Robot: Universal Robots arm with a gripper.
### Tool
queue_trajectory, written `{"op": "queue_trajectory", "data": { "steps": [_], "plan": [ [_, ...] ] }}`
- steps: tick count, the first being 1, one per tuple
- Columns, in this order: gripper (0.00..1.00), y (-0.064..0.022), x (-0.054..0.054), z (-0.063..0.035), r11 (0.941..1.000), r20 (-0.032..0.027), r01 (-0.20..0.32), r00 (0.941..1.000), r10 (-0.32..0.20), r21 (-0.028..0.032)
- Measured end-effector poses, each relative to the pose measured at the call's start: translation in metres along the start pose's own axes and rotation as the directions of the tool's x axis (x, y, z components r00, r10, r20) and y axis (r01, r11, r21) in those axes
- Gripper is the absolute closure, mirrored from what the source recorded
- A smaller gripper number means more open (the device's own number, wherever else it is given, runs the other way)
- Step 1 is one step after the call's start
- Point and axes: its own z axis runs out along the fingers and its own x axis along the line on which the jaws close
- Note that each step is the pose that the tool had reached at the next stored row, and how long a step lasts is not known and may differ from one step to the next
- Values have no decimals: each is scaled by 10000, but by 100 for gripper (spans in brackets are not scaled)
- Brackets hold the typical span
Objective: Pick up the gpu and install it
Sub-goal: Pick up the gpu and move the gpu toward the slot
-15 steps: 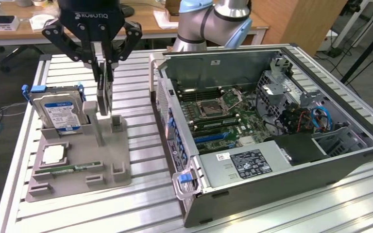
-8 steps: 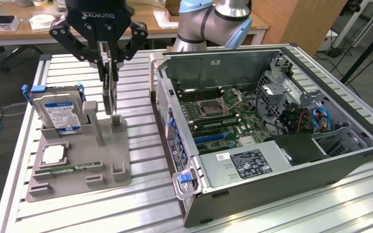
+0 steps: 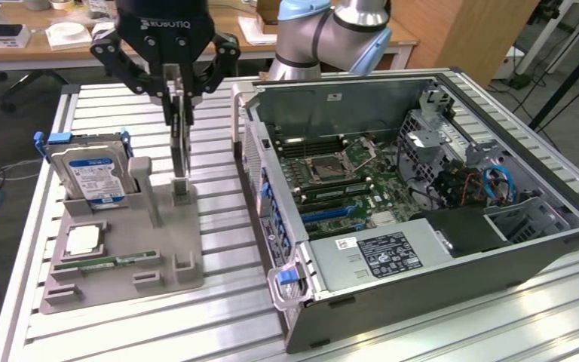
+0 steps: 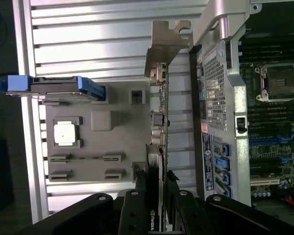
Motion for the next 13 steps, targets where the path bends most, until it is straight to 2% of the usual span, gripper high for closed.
{"op": "queue_trajectory", "data": {
  "steps": [13],
  "plan": [
    [74,16,-172,-2,10000,0,-1,10000,1,1]
  ]
}}
